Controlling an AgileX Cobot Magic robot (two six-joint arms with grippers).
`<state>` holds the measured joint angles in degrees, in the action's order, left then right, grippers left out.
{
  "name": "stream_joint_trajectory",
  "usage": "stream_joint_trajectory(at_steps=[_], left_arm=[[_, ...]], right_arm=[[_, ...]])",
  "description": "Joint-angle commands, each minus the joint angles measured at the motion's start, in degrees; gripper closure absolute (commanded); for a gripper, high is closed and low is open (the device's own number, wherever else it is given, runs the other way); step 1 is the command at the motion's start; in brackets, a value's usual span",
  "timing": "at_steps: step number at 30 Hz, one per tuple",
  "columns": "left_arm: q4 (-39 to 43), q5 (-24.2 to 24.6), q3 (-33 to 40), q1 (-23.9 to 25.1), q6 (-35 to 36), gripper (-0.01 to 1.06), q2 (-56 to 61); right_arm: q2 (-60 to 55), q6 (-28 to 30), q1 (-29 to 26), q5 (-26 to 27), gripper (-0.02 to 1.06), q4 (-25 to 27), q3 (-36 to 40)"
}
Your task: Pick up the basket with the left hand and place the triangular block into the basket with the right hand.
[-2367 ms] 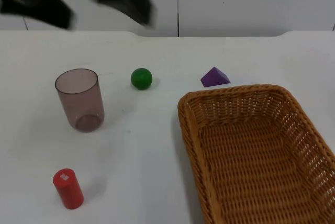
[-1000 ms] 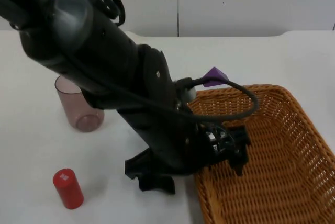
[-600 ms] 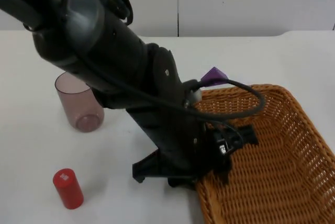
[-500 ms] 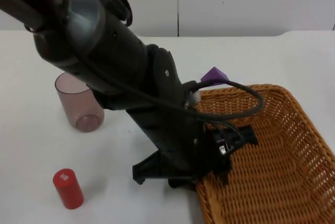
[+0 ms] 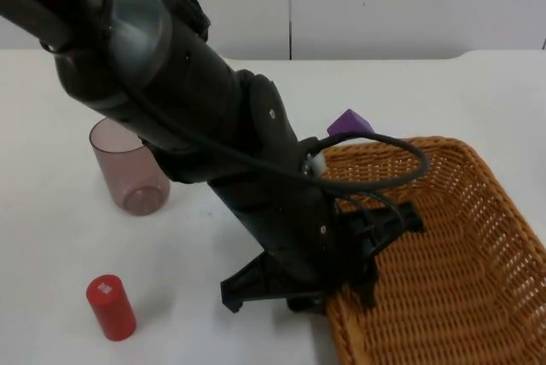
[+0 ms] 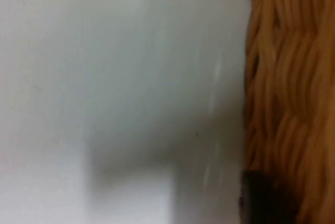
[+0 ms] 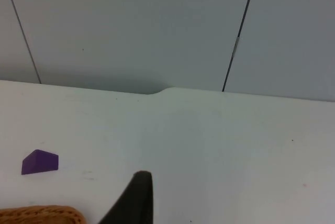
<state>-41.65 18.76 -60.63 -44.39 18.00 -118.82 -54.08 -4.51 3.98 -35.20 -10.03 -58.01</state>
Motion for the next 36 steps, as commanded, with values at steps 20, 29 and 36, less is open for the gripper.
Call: stream_joint_trajectory(at_steps=[20, 29, 36], left_arm=[[0.67, 2.37, -0.25, 5.08, -0.25, 1.05, 6.72], [5.74, 9.93, -0.92, 13.75, -0.25, 1.05, 15.22], [19.31, 26.14, -11.68, 21.81, -3.35, 1.05, 17.94]], right_arm=[[0.11, 0.45, -0.04, 0.68, 0.0, -0.38, -0.51], [0.11, 0.45, -0.04, 1.64, 0.0, -0.26, -0.51], [0.11, 0.45, -0.04, 1.76, 0.0, 0.08, -0.51]])
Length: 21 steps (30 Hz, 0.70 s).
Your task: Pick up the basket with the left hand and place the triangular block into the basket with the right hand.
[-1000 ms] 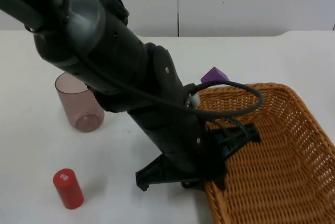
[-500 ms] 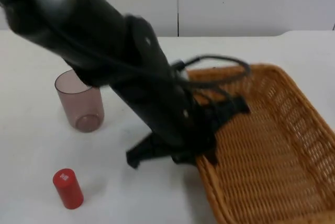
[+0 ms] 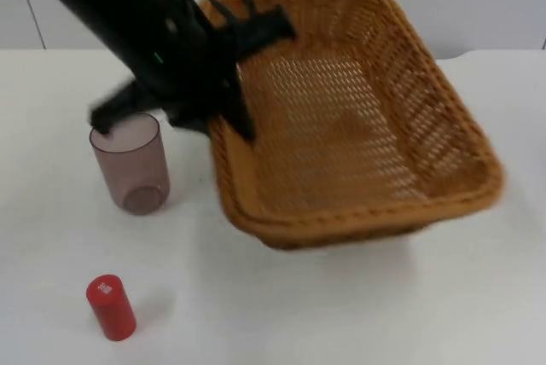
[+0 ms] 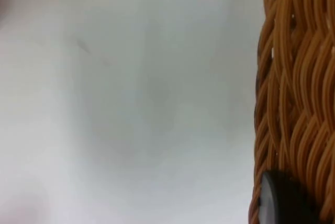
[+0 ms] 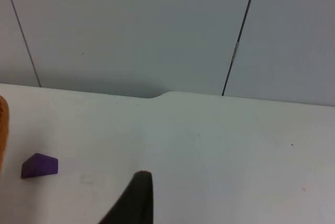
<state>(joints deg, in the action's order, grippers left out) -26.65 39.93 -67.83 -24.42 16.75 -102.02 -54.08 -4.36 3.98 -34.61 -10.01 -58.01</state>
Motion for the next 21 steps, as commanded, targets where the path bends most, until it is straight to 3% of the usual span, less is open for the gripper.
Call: stream_joint_trajectory(at_steps=[1, 8, 13, 18, 21], left_arm=[[4.31, 4.97, -4.49, 1.84, -2.09, 1.05, 1.15], [4.91, 11.63, -14.63, 7.58, -6.14, 1.05, 1.03], [-8.21, 15.53, -17.66, 12.82, -13.52, 1.05, 0.91], [-9.81, 18.0, -17.66, 15.46, -16.75, 1.05, 0.92], [-9.58, 18.28, -17.54, 16.9, -17.81, 1.05, 0.92]], right_arm=[[0.11, 0.3, -0.04, 1.18, 0.0, 0.06, -0.51], [0.11, 0.3, -0.04, 1.43, 0.0, 1.64, -0.51], [0.11, 1.37, -0.04, 1.43, 0.0, 1.76, -0.51], [-1.05, 8.7, -0.04, -0.18, 0.0, 7.24, -0.51], [-2.65, 16.48, -0.04, -1.26, 0.0, 13.97, -0.16]])
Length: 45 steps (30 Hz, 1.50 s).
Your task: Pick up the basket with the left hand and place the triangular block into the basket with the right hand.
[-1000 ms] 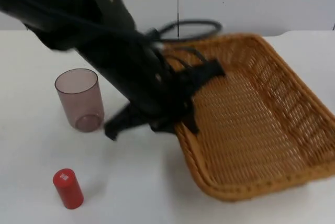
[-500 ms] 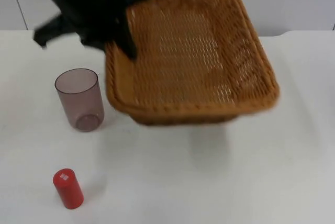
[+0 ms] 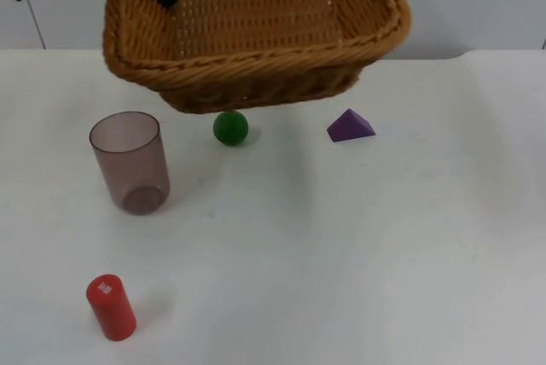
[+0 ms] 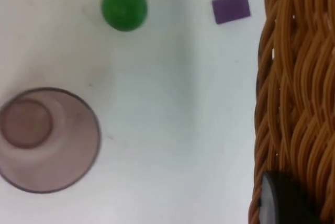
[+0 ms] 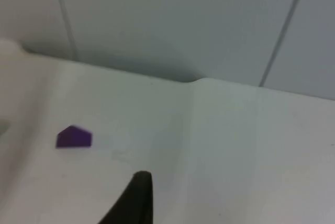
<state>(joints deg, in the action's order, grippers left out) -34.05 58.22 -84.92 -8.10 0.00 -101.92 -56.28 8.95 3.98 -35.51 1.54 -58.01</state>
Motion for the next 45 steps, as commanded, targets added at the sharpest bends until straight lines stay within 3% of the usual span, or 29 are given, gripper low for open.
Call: stream_joint_trajectory(at_steps=[1, 3, 10, 12, 14, 15, 18, 20, 24, 32, 37, 45], left_arm=[[-2.18, -0.26, -0.44, 0.75, -1.06, 1.05, 0.83], [-2.18, -0.41, -0.44, 0.84, -1.06, 1.05, 0.83], [-0.37, -1.15, -0.44, 0.84, -1.9, 1.05, 0.83], [-0.27, -1.51, -0.44, 0.84, -1.9, 1.05, 0.83], [-0.27, -1.59, -0.44, 0.84, -1.9, 1.05, 0.83], [-0.27, -1.59, -0.44, 0.84, -1.9, 1.05, 0.83], [-0.38, -1.54, -0.44, 0.84, -1.9, 1.05, 0.83], [-0.38, -1.54, -0.44, 0.84, -1.9, 1.05, 0.83], [-0.39, -1.79, -0.44, 0.84, -1.9, 1.05, 0.83], [-0.5, -1.54, -0.44, 0.84, -1.62, 1.05, 0.83], [-0.63, -1.54, -0.44, 0.84, -0.98, 1.05, 0.83], [-1.31, -1.54, -0.44, 0.84, -0.94, 1.05, 0.83]], right_arm=[[-1.33, 6.04, -0.04, -0.58, 0.0, 4.46, -0.17], [-2.38, 8.52, -0.04, -0.87, 0.0, 6.97, -0.17], [-12.5, 27.22, -0.04, -1.93, 0.0, 20.73, -0.17], [-18.43, 35.75, -0.04, -0.09, 0.0, 25.48, -0.17], [-19.79, 37.76, -0.04, 0.45, 0.0, 26.37, -0.17], [-23.01, 41.6, -0.04, 1.35, 0.0, 27.84, -0.17], [-31.76, 51.2, -0.04, 7.42, 0.0, 31.91, -0.28], [-34.58, 52.32, -0.04, 7.73, 0.0, 32.18, -1.09], [-43.01, 53.1, 0.1, 3.11, 0.0, 32.18, -6.45], [-59.06, 58.66, 4.38, -0.64, 0.0, 31.55, -24.39], [-68.65, 61.34, 6.9, -5.92, 0.0, 27.82, -36.76], [-79.47, 61.34, 9.66, -8.75, 0.0, 27.13, -51.03]])
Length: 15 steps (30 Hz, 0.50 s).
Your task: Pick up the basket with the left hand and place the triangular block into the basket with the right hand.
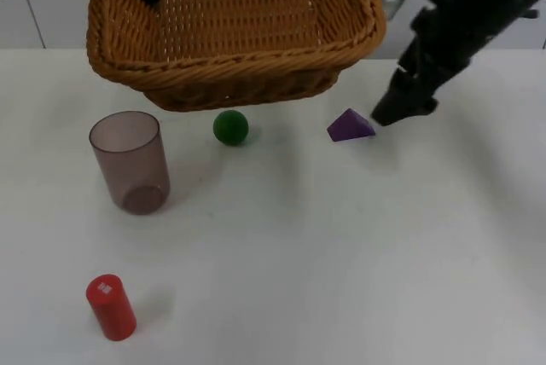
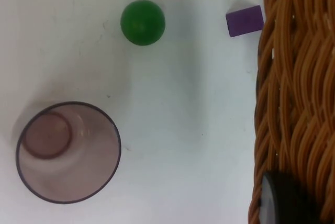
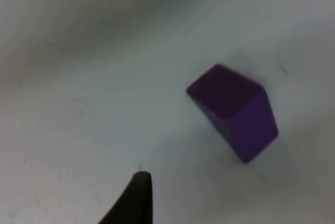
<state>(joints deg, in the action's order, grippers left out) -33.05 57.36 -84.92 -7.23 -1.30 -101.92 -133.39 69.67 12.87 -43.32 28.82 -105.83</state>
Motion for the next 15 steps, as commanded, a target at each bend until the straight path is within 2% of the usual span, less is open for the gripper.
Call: stream_joint_trajectory(at_steps=[1, 5, 15], left_arm=[[-2.31, -0.68, -0.44, -0.02, 0.36, 1.05, 0.83], [-2.65, -0.68, -0.44, -0.02, 0.36, 1.05, 0.83], [-2.76, -0.68, -0.44, -0.12, 0.36, 1.05, 0.83]], right_arm=[[-2.36, 0.62, 0.77, -0.94, 0.0, -0.15, -3.21], [-6.66, 1.91, 2.41, -0.15, 0.0, -0.25, -6.82], [-9.72, 4.71, 3.22, 2.67, 0.0, -0.15, -8.56]])
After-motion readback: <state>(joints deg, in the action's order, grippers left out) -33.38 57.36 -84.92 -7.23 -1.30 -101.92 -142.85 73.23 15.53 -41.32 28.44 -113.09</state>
